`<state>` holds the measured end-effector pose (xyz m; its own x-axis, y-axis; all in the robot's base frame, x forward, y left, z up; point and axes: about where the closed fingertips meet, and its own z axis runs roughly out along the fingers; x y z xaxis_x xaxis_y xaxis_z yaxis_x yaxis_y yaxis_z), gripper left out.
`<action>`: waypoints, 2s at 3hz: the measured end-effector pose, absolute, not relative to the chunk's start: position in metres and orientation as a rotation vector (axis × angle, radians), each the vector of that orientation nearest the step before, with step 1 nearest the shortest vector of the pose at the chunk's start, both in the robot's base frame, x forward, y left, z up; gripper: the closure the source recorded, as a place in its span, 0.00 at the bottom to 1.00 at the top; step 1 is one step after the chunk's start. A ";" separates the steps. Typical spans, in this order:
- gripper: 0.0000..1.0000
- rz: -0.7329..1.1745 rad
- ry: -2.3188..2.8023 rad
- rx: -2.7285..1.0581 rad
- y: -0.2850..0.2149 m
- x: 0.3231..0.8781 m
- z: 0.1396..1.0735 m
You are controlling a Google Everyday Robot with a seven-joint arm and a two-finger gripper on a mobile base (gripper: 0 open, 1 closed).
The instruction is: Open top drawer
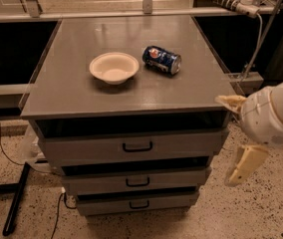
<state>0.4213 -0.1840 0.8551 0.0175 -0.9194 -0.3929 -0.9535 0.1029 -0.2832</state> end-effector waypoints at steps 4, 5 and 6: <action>0.00 0.087 1.719 -1.782 -0.175 0.455 0.784; 0.00 0.066 1.650 -1.788 -0.177 0.466 0.767; 0.00 0.059 1.642 -1.802 -0.179 0.474 0.745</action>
Offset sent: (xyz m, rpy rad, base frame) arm 0.0086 0.0067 -0.0379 0.0254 -0.0125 0.0089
